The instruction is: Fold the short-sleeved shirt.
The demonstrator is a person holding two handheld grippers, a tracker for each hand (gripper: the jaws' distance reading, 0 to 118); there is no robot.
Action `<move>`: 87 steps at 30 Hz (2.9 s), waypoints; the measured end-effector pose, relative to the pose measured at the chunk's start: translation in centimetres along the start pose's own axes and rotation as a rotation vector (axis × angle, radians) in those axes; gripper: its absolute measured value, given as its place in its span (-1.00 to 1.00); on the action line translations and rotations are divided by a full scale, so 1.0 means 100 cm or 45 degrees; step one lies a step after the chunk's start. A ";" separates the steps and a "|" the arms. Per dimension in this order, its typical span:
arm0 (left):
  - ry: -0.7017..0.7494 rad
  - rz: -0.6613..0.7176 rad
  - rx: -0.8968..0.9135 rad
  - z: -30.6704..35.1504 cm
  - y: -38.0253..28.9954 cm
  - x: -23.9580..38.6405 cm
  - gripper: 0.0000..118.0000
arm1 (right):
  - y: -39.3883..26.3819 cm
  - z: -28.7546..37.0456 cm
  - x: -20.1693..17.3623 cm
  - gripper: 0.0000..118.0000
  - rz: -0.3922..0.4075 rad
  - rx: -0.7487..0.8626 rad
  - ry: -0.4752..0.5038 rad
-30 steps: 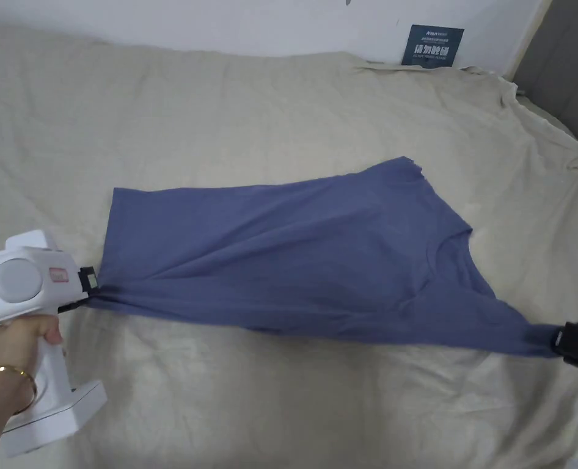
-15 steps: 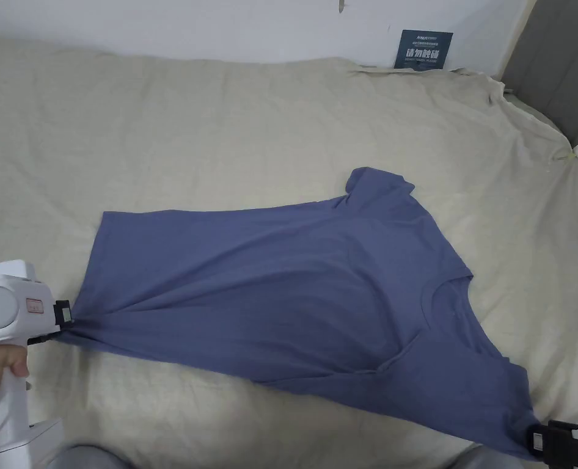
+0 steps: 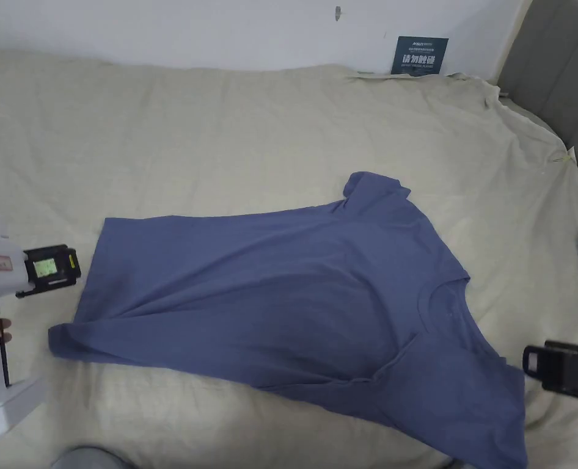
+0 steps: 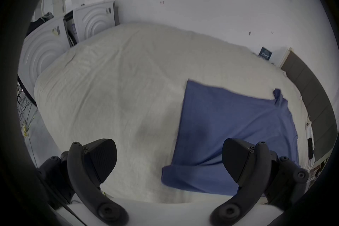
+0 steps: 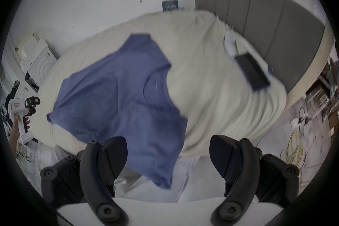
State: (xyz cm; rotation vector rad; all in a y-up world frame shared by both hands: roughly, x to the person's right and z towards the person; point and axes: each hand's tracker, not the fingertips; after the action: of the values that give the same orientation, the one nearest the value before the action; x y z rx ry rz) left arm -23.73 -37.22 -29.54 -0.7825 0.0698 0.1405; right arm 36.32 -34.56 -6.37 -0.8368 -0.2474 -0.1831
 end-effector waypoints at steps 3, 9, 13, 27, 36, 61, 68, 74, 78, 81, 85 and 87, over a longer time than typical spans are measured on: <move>-0.048 -0.027 0.124 0.017 0.014 0.014 0.99 | 0.030 0.014 -0.004 0.60 0.019 0.169 -0.034; -0.093 -0.043 0.408 0.051 0.014 0.051 0.93 | 0.055 0.025 -0.029 0.60 0.007 0.508 -0.066; -0.110 -0.037 0.584 0.066 -0.005 0.071 0.55 | 0.051 0.021 -0.052 0.60 -0.009 0.692 -0.040; -0.193 -0.203 0.637 0.078 -0.048 0.092 -1.00 | 0.030 0.008 -0.098 -1.00 0.096 0.769 0.059; -0.219 -0.215 0.602 0.074 -0.055 0.095 -1.00 | 0.027 0.001 -0.102 -1.00 0.079 0.734 0.087; -0.208 -0.173 0.588 0.039 -0.033 0.104 -1.00 | 0.192 -0.121 -0.113 0.31 0.137 0.231 0.125; -0.202 -0.128 0.588 0.016 -0.015 0.110 -1.00 | 0.244 -0.222 -0.117 0.86 0.130 -0.095 0.108; -0.181 -0.107 0.593 -0.003 0.000 0.116 -1.00 | 0.260 -0.306 -0.111 0.81 0.172 -0.306 -0.133; -0.166 -0.093 0.591 -0.015 0.005 0.117 -1.00 | 0.258 -0.341 -0.097 0.58 0.079 -0.361 -0.140; -0.159 -0.092 0.580 -0.024 0.006 0.118 -1.00 | 0.252 -0.359 -0.083 0.45 -0.016 -0.394 -0.144; -0.152 -0.104 0.558 -0.035 0.005 0.122 -1.00 | 0.244 -0.370 -0.077 -0.10 -0.027 -0.396 -0.145; -0.155 -0.106 0.539 -0.040 0.005 0.124 -1.00 | 0.239 -0.373 -0.077 -0.48 -0.010 -0.409 -0.147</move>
State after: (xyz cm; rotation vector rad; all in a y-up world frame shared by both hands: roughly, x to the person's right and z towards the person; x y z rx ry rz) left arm -11.60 -38.43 -34.11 -0.3523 -0.0481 0.0896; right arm 40.49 -46.46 -49.52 -1.1673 -0.3349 -0.1850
